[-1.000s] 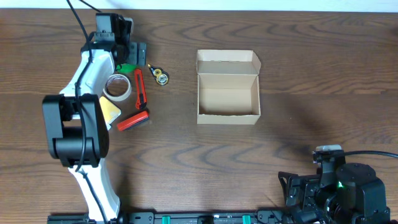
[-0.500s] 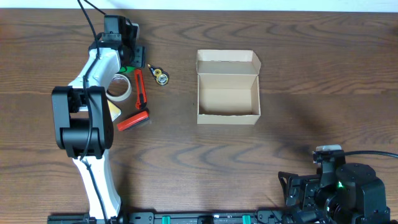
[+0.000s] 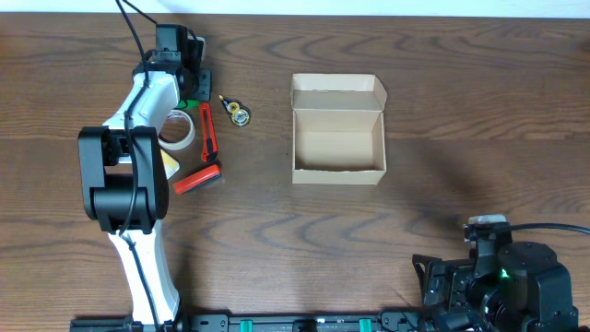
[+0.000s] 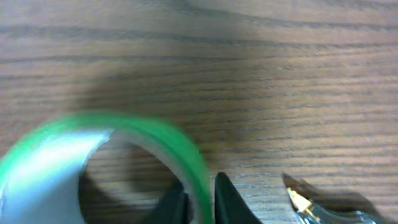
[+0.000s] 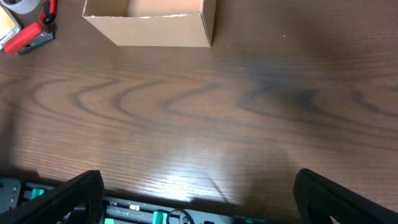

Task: Pack container
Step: 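Grasp the green tape roll rim with the left gripper and lift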

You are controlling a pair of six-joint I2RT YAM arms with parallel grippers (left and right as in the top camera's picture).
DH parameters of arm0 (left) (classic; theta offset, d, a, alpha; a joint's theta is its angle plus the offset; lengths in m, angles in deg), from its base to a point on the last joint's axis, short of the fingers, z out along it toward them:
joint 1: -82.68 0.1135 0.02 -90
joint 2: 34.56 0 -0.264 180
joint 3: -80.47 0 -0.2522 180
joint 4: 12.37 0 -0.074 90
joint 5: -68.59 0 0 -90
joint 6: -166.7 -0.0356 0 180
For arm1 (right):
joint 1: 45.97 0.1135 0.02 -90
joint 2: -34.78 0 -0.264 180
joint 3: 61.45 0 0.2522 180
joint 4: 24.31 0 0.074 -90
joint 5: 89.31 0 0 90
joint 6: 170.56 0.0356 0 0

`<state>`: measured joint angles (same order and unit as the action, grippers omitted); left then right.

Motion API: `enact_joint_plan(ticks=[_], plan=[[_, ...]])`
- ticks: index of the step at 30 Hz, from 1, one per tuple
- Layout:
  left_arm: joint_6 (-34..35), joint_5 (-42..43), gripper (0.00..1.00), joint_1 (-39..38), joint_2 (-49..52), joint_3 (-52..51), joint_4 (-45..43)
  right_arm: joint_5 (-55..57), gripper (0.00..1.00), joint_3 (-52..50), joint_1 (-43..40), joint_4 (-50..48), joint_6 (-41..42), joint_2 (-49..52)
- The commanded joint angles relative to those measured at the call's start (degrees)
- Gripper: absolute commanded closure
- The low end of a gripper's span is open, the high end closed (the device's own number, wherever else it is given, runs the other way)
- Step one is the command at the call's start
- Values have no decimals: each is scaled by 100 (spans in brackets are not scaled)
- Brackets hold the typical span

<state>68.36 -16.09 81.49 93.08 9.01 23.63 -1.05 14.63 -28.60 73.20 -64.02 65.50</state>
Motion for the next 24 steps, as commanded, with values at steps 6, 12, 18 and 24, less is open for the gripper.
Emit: enact_joint_plan(ticks=[6,12,18,24], plan=[[22,-197,94,2,103,393,214,-22,1,-11,-68,4,59,-9],[22,-192,94,-138,70,1886,1683,-22,1,-11,-68,4,59,-9],[85,-188,94,-629,-240,3191,3091,-22,1,-11,-68,4,59,-9],[269,184,94,-1305,-824,3287,3899,-22,1,-11,-68,4,59,-9]])
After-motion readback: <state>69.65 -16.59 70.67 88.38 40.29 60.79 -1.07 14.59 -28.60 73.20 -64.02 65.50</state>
